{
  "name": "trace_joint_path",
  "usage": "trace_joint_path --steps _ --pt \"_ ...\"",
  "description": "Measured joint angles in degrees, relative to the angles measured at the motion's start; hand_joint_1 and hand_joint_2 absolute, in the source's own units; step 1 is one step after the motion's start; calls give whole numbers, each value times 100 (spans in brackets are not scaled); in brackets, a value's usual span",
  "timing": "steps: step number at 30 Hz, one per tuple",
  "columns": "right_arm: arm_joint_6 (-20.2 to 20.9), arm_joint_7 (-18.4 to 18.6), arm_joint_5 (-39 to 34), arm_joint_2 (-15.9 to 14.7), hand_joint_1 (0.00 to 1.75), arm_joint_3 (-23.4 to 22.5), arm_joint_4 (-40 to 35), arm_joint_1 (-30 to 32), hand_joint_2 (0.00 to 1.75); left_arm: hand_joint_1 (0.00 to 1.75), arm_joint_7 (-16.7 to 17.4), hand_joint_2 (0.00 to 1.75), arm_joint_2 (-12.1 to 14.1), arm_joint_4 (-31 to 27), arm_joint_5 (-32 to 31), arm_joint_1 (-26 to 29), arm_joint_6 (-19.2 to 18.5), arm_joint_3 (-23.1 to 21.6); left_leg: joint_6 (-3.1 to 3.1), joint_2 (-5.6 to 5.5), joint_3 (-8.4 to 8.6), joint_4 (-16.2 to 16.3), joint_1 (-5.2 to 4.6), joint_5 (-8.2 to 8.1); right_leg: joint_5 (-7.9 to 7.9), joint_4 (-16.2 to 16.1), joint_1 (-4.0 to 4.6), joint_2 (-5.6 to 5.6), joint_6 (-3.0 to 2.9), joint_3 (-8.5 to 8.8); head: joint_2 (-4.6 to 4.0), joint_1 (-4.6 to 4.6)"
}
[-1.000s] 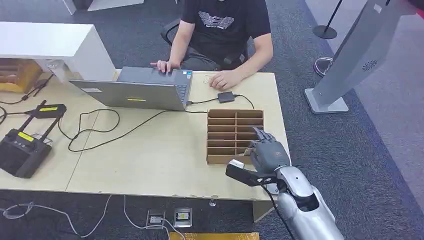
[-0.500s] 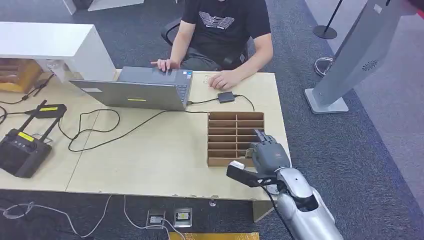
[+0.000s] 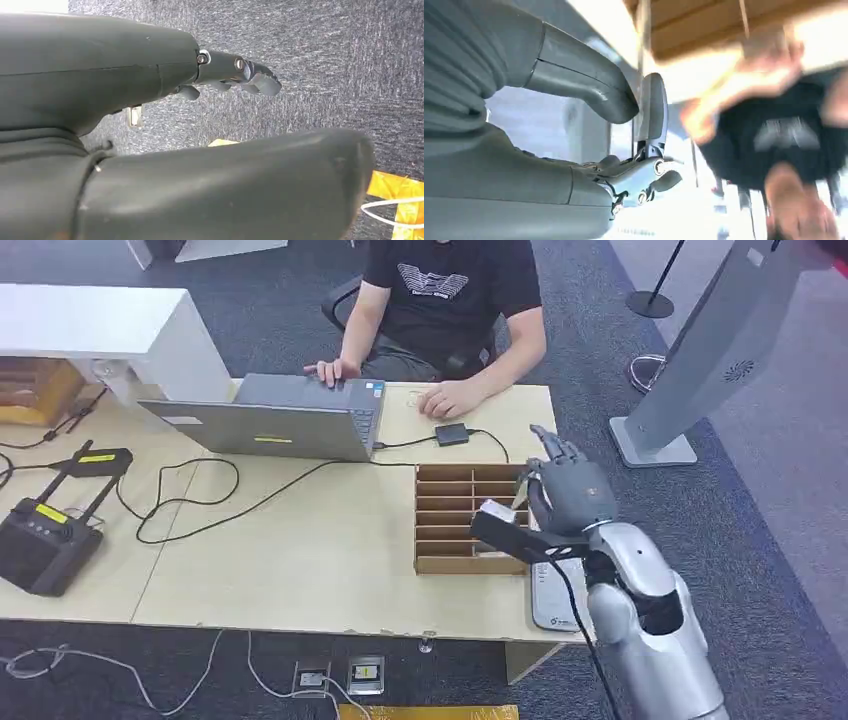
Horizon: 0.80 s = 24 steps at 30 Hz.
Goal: Pass the card to the sensor for recognition and then transmit it.
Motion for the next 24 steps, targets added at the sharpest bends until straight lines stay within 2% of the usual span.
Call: trace_joint_path --steps 5,8,11,15,18,24 --pt "116 -127 205 -15 175 -274 -656 -699 175 0 -77 0 2 0 -142 -1 -2 -4 0 4 1 0 0 0 4 0 0 3 -6 2 0 -2" --pt "-35 -247 409 2 175 -298 -628 -1063 175 0 -98 0 15 0 -271 -12 -26 -7 0 3 0 -1 0 1 4 1 0 0 -6 3 0 -2" --pt "-354 -313 562 107 175 -292 -407 -1289 175 0 -98 0 17 0 -334 -22 -44 -7 0 1 -1 -1 1 1 4 2 1 -1 -6 4 0 -2" --pt "-724 -313 737 293 175 -211 182 -1466 175 0 -98 0 17 0 -380 -28 -76 -7 -1 -2 -5 -2 3 1 4 5 3 -2 -6 3 0 0" --pt "-1084 -321 885 529 175 -119 890 -1652 175 0 -98 0 17 0 -452 -48 -92 -9 -3 -3 -5 -2 5 2 4 6 5 -4 -6 3 0 -2" --pt "-1536 -435 1265 961 175 80 2226 -2069 175 0 -98 0 17 0 -571 -57 -105 -9 -6 -7 -9 -2 6 5 4 10 6 -7 -7 -1 0 -2"
